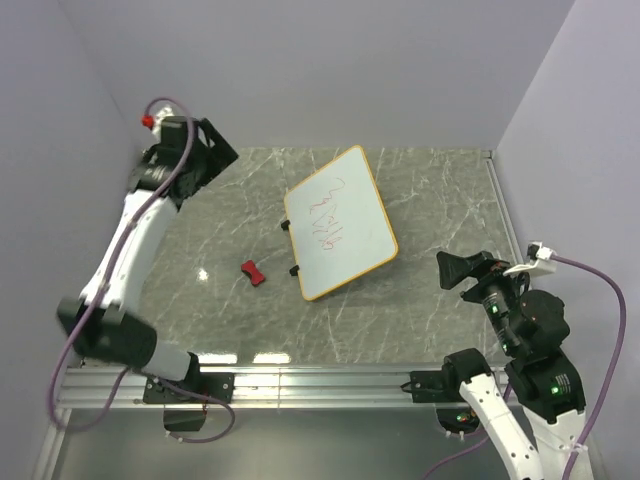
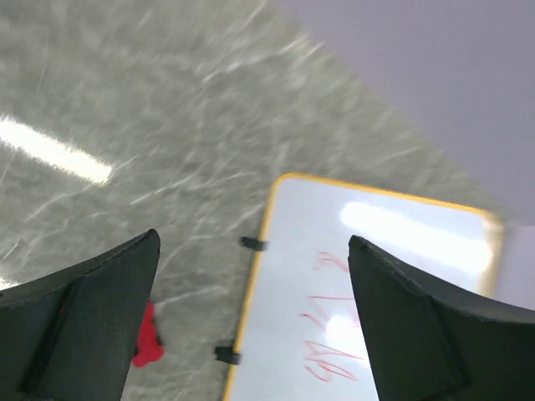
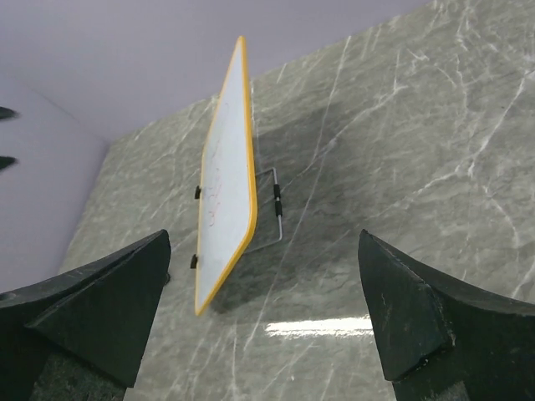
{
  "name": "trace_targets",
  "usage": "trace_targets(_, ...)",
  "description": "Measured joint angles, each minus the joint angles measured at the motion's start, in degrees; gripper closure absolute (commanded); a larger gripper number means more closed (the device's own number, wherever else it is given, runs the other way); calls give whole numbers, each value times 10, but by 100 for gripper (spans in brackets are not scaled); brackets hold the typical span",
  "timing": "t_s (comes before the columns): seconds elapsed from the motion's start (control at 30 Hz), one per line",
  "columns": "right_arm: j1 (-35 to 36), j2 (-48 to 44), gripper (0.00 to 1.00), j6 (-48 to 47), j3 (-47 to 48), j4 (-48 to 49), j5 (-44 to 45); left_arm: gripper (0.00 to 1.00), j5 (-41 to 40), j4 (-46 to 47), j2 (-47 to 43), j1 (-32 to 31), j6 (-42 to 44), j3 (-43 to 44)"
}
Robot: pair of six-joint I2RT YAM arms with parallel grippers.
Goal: Erase the whiteboard
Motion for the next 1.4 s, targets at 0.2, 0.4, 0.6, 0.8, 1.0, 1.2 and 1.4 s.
trace_targets(0.2, 0, -6, 0, 22, -1, -11, -19, 1, 40, 63, -125, 40, 10, -38)
trace_targets(0.4, 0, 50, 0, 23, -1, -24, -59, 2, 4, 43, 42, -31, 25, -61)
trace_targets(0.6, 0, 83, 0, 23, 1, -35, -76, 13, -60, -69, 165, -99, -31, -79)
trace_targets(0.8, 0, 120, 0, 10, 28, -39, -75, 19, -88, -104, 164, -152, -105, -88)
trace_targets(1.0, 1, 138, 0, -13, 42, -40, -69, 24, -88, -97, 139, -167, -156, -164)
trace_targets(1.2, 2, 138, 0, -23, 42, -41, -69, 26, -80, -59, 100, -174, -164, -267)
trace_targets(1.4, 12, 138, 0, -29, 42, -42, -69, 32, -71, -12, 87, -174, -163, -313)
